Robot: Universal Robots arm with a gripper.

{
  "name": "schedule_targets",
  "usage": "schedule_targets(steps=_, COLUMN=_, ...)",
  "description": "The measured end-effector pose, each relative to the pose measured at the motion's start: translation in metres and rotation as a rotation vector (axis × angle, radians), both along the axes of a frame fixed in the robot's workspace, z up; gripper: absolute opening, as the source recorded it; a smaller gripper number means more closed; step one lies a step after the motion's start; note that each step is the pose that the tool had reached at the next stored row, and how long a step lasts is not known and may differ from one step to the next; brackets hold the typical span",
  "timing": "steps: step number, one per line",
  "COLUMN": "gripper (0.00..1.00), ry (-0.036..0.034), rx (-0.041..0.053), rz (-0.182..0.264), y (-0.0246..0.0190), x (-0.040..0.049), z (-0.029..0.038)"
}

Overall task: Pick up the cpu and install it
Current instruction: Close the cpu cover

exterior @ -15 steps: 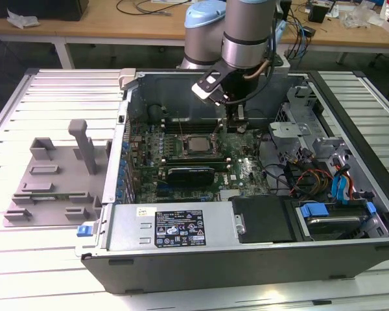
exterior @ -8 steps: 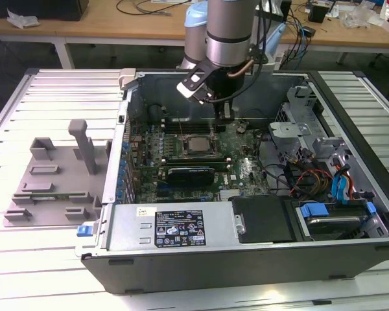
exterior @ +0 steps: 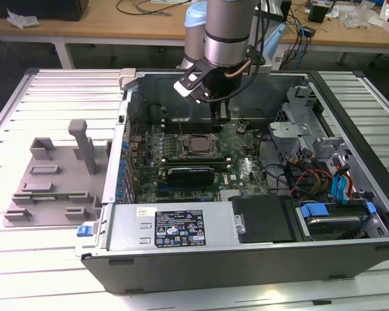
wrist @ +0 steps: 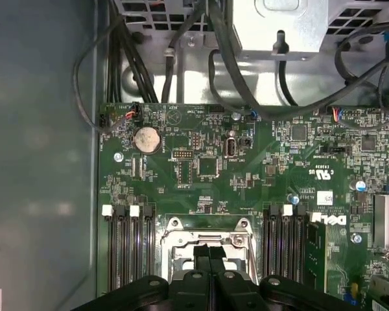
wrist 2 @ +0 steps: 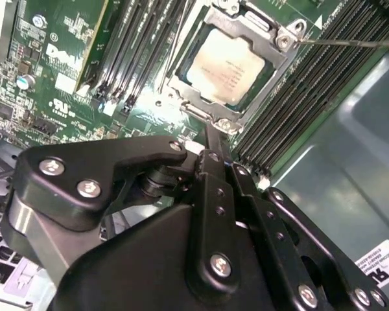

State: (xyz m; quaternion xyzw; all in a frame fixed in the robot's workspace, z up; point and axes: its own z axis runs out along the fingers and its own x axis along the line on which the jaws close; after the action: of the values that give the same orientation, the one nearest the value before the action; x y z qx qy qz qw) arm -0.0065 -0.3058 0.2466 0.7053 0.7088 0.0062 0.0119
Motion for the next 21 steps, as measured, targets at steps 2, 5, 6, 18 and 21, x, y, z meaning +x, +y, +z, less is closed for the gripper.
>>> schedule_targets(steps=2, gripper=0.11, ry=-0.0029, rx=0.0000, rz=0.000, y=0.0000, x=-0.0055, z=-0.0007)
schedule_targets(steps=5, gripper=0.11, ry=-0.0073, rx=0.0000, rz=0.000, y=-0.0002, x=-0.0170, z=-0.0020)
schedule_targets(steps=6, gripper=0.11, ry=-0.0075, rx=0.0001, rz=0.000, y=-0.0004, x=-0.0187, z=-0.0023)
schedule_targets(steps=18, gripper=0.11, ry=-0.0080, rx=0.0001, rz=0.028, y=-0.0057, x=-0.0326, z=-0.0065)
schedule_targets(steps=21, gripper=0.11, ry=-0.0080, rx=0.0005, rz=0.130, y=-0.0057, x=-0.0326, z=-0.0066)
